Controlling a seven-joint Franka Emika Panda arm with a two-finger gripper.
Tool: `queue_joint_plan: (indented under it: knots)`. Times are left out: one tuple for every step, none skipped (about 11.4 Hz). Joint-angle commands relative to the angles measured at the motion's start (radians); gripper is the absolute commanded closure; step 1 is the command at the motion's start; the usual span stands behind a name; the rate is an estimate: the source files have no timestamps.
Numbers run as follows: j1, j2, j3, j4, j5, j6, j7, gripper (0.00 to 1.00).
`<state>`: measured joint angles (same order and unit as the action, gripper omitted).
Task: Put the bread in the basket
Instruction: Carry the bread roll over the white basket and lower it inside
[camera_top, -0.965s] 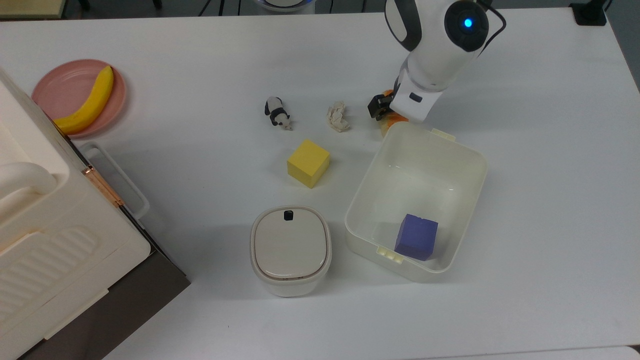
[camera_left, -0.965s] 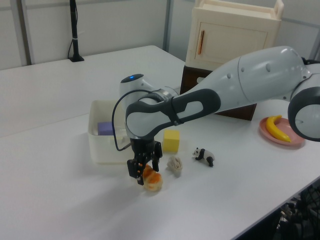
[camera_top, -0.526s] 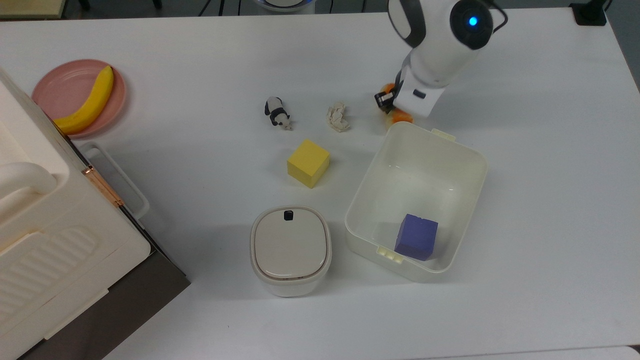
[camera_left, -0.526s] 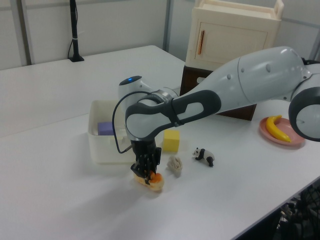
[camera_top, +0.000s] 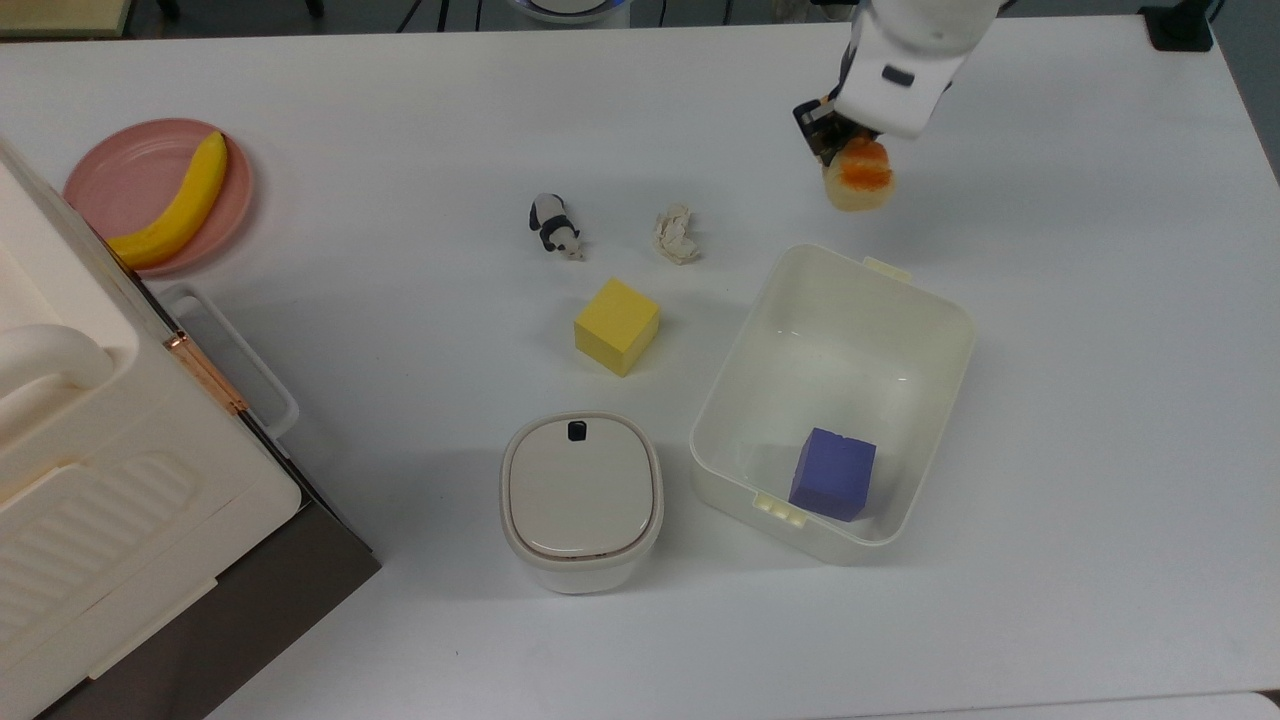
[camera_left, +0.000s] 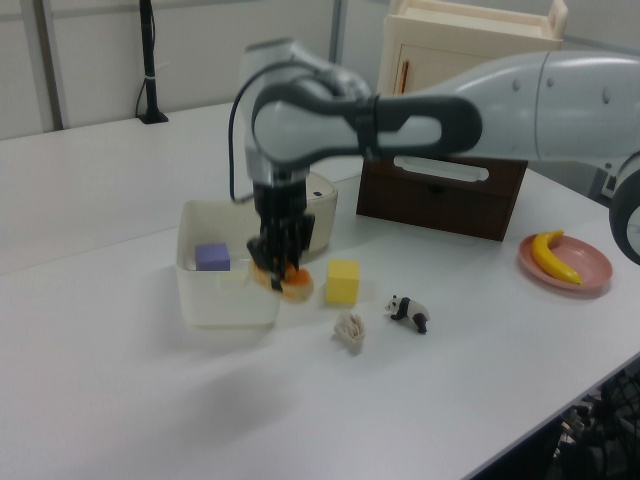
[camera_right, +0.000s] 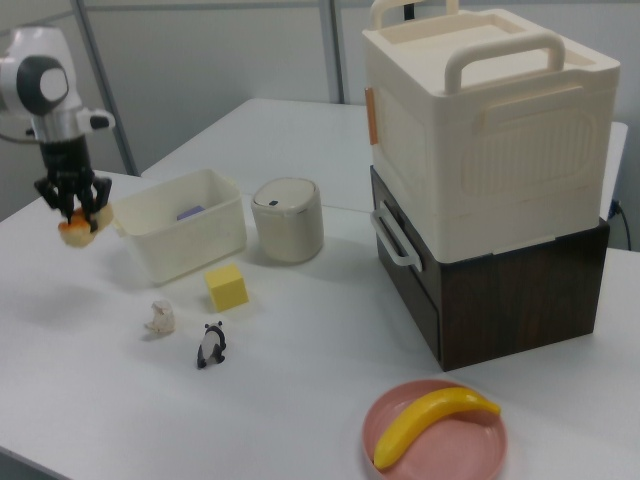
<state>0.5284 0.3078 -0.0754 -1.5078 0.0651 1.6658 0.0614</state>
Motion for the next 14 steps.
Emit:
queue_joint_plan:
  knots:
    - [-0.068, 0.019, -0.011, 0.095, 0.044, 0.083, 0.073, 0.61]
    - [-0.094, 0.04, -0.009, 0.095, 0.042, 0.186, 0.131, 0.61]
    - [-0.102, 0.066, -0.011, 0.097, 0.039, 0.272, 0.179, 0.61]
    - [-0.114, 0.089, -0.011, 0.097, 0.035, 0.361, 0.233, 0.59]
    - [-0.132, 0.112, -0.011, 0.097, 0.032, 0.423, 0.274, 0.56]
    - [-0.139, 0.134, -0.009, 0.097, 0.032, 0.467, 0.29, 0.53]
    - [-0.137, 0.158, -0.009, 0.095, 0.024, 0.507, 0.307, 0.53]
    - [-0.136, 0.183, -0.007, 0.094, 0.009, 0.537, 0.33, 0.52]
    - [-0.133, 0.2, -0.006, 0.09, -0.011, 0.548, 0.353, 0.4]
    - [-0.131, 0.209, -0.006, 0.087, -0.016, 0.555, 0.371, 0.21]
    - [-0.131, 0.212, -0.004, 0.086, -0.015, 0.558, 0.377, 0.0]
    - [-0.133, 0.211, -0.004, 0.086, -0.013, 0.557, 0.377, 0.0]
    - [-0.136, 0.208, -0.006, 0.086, -0.014, 0.557, 0.376, 0.0]
    - [-0.139, 0.203, -0.006, 0.087, -0.014, 0.555, 0.374, 0.0]
